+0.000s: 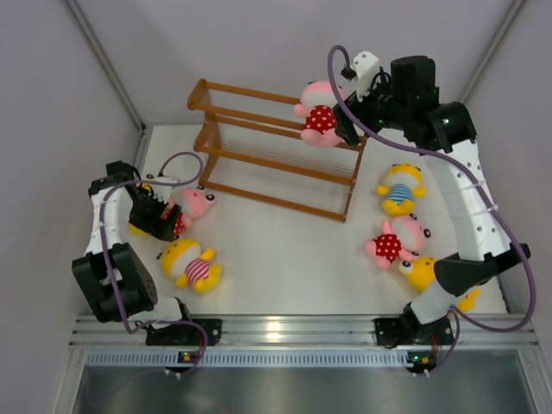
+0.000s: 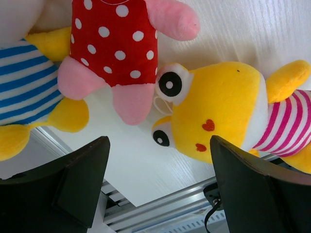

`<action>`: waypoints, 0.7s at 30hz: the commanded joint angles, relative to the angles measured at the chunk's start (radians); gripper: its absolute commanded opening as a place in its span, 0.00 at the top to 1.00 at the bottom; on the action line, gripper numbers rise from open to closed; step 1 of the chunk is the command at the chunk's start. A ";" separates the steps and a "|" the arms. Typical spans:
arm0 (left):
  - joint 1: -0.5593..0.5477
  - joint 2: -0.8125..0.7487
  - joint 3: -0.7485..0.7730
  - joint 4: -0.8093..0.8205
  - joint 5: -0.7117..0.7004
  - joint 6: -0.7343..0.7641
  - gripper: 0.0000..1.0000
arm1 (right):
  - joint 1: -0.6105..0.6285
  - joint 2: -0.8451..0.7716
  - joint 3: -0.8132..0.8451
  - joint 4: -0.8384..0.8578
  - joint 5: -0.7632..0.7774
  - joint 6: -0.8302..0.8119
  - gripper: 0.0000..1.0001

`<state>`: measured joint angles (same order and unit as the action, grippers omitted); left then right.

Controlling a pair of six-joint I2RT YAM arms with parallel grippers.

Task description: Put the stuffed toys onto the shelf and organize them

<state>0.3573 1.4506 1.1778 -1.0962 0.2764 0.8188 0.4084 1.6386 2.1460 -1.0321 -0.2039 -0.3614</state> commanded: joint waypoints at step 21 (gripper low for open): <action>-0.006 0.017 0.037 -0.019 0.027 0.000 0.09 | 0.086 -0.768 -0.968 0.017 0.482 0.781 0.20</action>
<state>0.3573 1.4563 1.1767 -1.0966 0.2726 0.8204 0.4835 0.9287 1.3312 -0.9768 0.1558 0.2081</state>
